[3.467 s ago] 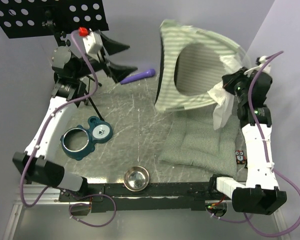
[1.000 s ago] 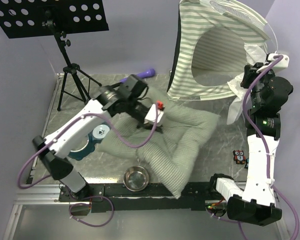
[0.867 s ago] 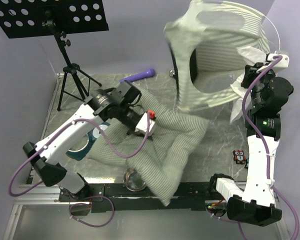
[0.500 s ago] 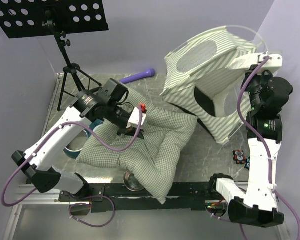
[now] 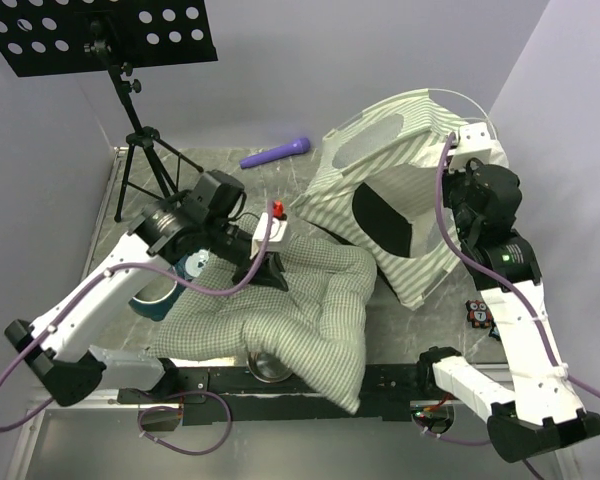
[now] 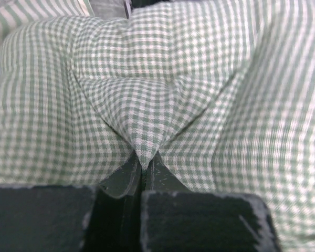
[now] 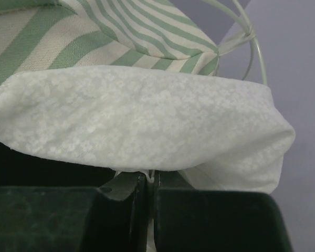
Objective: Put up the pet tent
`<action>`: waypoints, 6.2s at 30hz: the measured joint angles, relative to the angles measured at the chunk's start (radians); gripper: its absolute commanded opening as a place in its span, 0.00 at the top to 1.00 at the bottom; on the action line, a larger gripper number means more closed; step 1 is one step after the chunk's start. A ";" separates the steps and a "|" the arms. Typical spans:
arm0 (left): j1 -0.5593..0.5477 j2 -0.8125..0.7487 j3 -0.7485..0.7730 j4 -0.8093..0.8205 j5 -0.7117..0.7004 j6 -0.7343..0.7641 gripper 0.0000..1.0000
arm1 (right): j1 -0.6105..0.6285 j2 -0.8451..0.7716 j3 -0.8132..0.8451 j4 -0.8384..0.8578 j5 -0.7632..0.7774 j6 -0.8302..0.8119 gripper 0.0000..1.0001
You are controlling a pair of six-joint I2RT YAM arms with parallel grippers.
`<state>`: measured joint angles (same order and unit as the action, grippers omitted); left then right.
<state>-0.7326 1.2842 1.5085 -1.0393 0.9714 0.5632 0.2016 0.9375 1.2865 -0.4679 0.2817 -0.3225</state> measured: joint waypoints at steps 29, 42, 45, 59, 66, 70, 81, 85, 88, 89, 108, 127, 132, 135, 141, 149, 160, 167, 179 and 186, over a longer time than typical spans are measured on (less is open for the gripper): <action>0.003 0.087 -0.135 0.649 -0.550 -0.666 0.99 | 0.174 0.108 0.170 -0.410 -0.337 0.257 1.00; 0.108 0.249 -0.317 0.899 -0.362 -0.663 0.28 | 0.161 0.320 0.239 -0.463 -0.559 0.305 1.00; 0.114 0.240 -0.326 0.933 -0.341 -0.608 0.21 | 0.160 0.352 0.273 -0.468 -0.571 0.336 1.00; -0.086 -0.235 -0.640 1.030 -0.394 -0.307 0.23 | 0.161 0.452 0.323 -0.428 -0.544 0.434 1.00; -0.387 -0.111 -0.730 1.056 -0.609 -0.162 0.17 | 0.168 0.453 0.323 -0.422 -0.480 0.446 1.00; -0.473 -0.037 -0.890 1.164 -0.760 -0.103 0.10 | 0.175 0.453 0.322 -0.421 -0.459 0.444 1.00; -0.502 0.221 -0.905 1.431 -1.048 -0.022 0.76 | 0.180 0.449 0.293 -0.385 -0.447 0.437 1.00; -0.485 0.225 -0.892 1.429 -1.073 -0.039 0.99 | 0.180 0.449 0.291 -0.382 -0.454 0.432 1.00; -0.402 0.159 -0.850 1.353 -0.994 -0.130 0.99 | 0.180 0.449 0.291 -0.381 -0.465 0.418 1.00; -0.355 0.127 -0.822 1.318 -0.956 -0.180 0.99 | 0.180 0.449 0.291 -0.381 -0.472 0.409 1.00; -0.050 0.496 -0.170 1.093 -0.956 -0.632 0.99 | 0.165 0.495 0.341 -0.420 -0.631 0.333 1.00; 0.029 0.036 -0.463 1.164 -0.550 -0.562 0.04 | 0.089 0.570 0.403 -0.460 -0.724 0.392 1.00; 0.169 -0.168 -0.507 1.007 -0.593 -0.655 0.02 | 0.085 0.570 0.403 -0.460 -0.706 0.399 1.00; 0.224 -0.200 -0.592 0.938 -0.657 -0.716 0.03 | 0.085 0.570 0.401 -0.457 -0.700 0.407 1.00; 0.254 -0.031 -0.739 0.865 -0.752 -0.798 0.00 | 0.085 0.570 0.395 -0.443 -0.687 0.412 1.00; 0.255 0.186 -0.769 0.941 -0.771 -0.854 0.59 | 0.085 0.570 0.396 -0.445 -0.683 0.403 1.00; 0.103 0.150 -0.533 0.992 -0.802 -0.645 0.99 | 0.086 0.608 0.436 -0.494 -0.693 0.349 1.00; -0.025 0.162 -0.457 1.181 -0.923 -0.476 0.99 | 0.085 0.625 0.473 -0.531 -0.740 0.340 1.00; 0.099 0.362 -0.415 1.265 -0.772 -0.534 0.00 | 0.030 0.681 0.496 -0.502 -0.858 0.374 1.00; 0.179 -0.042 -0.496 1.165 -0.499 -0.521 0.07 | 0.026 0.680 0.496 -0.501 -0.877 0.380 1.00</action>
<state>-0.5533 1.2419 1.0126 0.1257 0.4728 0.0418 0.2272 1.6176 1.7821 -0.9691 -0.5957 0.0570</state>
